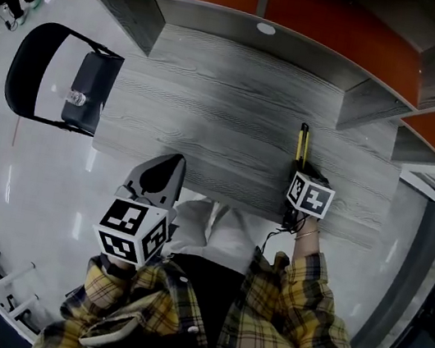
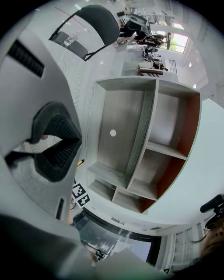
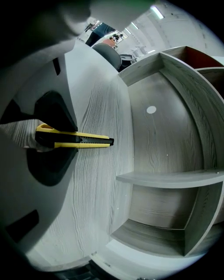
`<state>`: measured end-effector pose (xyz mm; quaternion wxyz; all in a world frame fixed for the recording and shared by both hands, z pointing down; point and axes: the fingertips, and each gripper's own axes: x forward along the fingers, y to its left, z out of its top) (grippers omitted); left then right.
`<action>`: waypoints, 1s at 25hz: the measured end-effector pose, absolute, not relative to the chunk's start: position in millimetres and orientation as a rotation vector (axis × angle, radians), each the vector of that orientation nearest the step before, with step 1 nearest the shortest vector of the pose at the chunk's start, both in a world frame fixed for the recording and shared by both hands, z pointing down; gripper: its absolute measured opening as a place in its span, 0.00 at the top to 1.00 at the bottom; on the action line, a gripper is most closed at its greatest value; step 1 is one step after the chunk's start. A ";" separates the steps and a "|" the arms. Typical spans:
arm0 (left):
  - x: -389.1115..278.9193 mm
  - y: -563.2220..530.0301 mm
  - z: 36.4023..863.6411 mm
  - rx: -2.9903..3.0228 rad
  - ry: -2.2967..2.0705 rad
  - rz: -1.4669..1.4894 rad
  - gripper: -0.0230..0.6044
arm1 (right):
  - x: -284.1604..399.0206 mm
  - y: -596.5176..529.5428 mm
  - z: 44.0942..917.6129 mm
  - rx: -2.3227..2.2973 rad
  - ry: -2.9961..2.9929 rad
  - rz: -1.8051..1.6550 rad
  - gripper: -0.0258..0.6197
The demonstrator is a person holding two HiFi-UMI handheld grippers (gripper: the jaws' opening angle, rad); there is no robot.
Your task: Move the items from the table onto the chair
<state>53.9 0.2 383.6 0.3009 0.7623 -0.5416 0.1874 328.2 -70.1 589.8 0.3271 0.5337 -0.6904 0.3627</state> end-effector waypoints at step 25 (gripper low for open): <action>108.2 -20.0 361.8 2.133 -1.466 0.405 0.96 | 264.5 -38.0 458.1 1.103 -2.292 0.943 0.77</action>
